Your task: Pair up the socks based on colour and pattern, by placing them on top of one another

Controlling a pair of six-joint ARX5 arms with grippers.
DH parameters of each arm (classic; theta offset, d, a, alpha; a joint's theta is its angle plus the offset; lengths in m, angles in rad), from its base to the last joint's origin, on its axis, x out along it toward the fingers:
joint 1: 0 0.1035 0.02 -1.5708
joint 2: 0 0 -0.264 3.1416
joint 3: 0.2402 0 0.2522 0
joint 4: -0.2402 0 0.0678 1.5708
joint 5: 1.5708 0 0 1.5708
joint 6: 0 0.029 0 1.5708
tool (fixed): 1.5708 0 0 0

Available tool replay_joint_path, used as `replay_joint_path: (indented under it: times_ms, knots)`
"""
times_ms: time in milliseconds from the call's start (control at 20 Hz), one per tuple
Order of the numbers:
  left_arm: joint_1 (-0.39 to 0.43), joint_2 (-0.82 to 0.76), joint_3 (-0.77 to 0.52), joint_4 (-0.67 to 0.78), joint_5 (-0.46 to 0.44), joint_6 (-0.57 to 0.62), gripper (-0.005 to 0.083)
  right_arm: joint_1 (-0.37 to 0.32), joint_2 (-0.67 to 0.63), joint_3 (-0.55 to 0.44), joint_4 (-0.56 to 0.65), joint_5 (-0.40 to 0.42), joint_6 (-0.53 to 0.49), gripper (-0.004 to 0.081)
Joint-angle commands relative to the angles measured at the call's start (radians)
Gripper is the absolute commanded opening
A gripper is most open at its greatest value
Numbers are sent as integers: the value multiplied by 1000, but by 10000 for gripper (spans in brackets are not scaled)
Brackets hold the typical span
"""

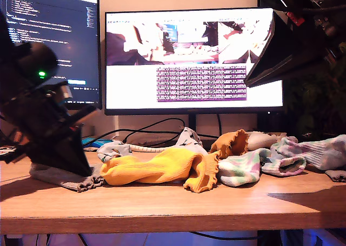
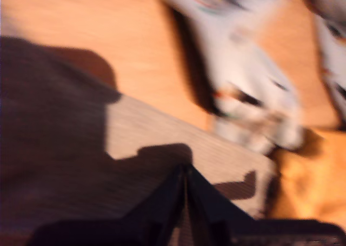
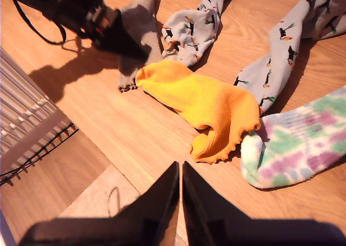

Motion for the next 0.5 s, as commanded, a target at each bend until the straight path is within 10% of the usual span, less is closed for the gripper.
replay_joint_path:
  times_ms: [0, 450]
  knots:
    - [-5, 53, 0, -3, -16, -21, -19, 4, 5, 17, 8, 0, -7, -10]
    - [-10, 64, 1, -274, -61, 110, -19, 4, 5, 17, 15, -3, -7, -10]
